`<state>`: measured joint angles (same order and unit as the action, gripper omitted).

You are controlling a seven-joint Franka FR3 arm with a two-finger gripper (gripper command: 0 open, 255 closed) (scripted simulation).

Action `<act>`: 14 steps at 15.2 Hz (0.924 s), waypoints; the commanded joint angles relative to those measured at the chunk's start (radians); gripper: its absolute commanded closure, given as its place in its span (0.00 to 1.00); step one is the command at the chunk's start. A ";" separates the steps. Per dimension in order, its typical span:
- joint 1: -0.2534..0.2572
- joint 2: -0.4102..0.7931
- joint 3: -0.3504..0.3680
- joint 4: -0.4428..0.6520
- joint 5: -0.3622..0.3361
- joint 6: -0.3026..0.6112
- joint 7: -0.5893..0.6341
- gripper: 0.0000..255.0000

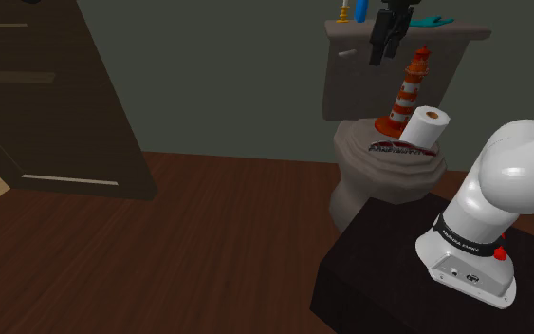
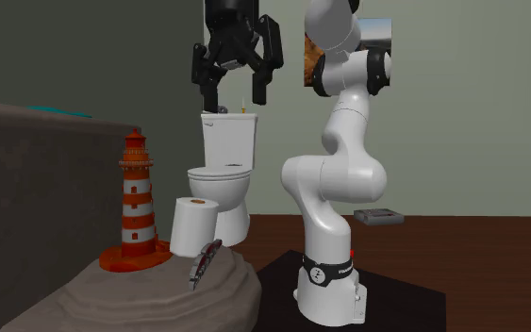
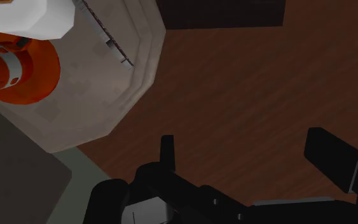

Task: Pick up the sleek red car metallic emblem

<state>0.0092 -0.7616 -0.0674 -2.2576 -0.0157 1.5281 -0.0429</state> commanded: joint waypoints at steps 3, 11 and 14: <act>0.005 -0.049 -0.022 -0.086 -0.026 0.042 -0.059 0.00; 0.001 -0.206 -0.146 -0.389 -0.165 0.214 -0.301 0.00; -0.015 -0.242 -0.209 -0.483 -0.234 0.285 -0.396 0.00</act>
<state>-0.0008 -0.9974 -0.2532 -2.7131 -0.2235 1.7859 -0.4024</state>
